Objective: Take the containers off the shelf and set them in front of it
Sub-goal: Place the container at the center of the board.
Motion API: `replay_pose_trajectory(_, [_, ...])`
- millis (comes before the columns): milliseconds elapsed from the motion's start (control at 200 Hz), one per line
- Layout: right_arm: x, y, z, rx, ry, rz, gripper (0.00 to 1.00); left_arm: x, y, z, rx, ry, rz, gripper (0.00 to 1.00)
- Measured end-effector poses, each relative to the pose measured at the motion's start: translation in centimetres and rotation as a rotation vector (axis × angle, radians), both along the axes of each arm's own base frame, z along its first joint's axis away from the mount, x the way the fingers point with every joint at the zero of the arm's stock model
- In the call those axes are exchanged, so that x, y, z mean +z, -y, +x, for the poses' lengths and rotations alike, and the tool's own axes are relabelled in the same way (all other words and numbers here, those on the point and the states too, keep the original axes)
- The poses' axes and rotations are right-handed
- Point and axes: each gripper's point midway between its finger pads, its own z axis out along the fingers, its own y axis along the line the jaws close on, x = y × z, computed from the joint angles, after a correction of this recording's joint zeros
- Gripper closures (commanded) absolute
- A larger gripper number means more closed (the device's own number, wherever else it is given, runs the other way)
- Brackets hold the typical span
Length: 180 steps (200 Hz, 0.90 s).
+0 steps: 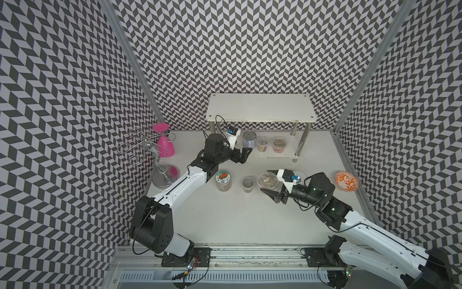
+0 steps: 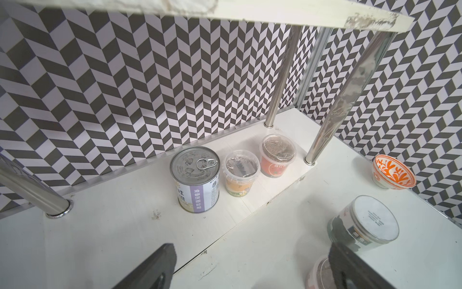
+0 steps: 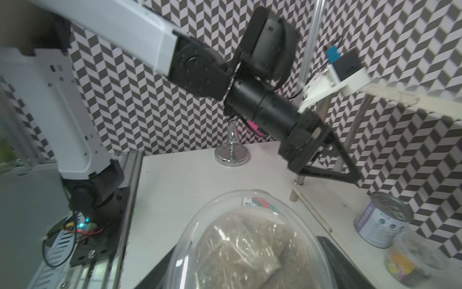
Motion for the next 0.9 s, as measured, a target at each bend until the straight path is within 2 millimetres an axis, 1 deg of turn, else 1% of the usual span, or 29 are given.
replay_pose_trajectory(80, [-2.7, -1.4, -1.0, 0.049, -0.03, -0.031, 0.31, 0.2, -0.2, 0.3, -0.001, -0.002, 0.005, 0.0])
replay_pose_trajectory(160, [-5.1, -2.9, -1.6, 0.089, -0.062, -0.065, 0.31, 0.4, -0.4, 0.6, 0.0, 0.0, 0.01, 0.0])
replay_pose_trajectory(365, [-10.0, -7.3, -2.7, 0.187, -0.105, -0.132, 0.31, 1.2, -0.7, 1.1, -0.006, 0.008, 0.011, 0.0])
replay_pose_trajectory(471, [-11.7, -10.0, -2.7, 0.232, -0.1, -0.15, 0.32, 1.3, -0.7, 1.2, -0.007, 0.004, 0.011, 0.0])
replay_pose_trajectory(631, [-14.2, -13.8, -1.8, 0.277, -0.092, -0.158, 0.32, 0.8, -0.4, 1.3, -0.021, -0.009, 0.01, 0.0])
replay_pose_trajectory(781, [-16.2, -16.4, -0.9, 0.302, -0.089, -0.171, 0.32, 0.0, -0.4, 1.5, -0.024, -0.032, 0.012, 0.0])
replay_pose_trajectory(901, [-17.3, -18.0, -0.6, 0.322, -0.085, -0.177, 0.32, -0.1, -0.5, 1.5, -0.026, -0.034, 0.01, 0.0])
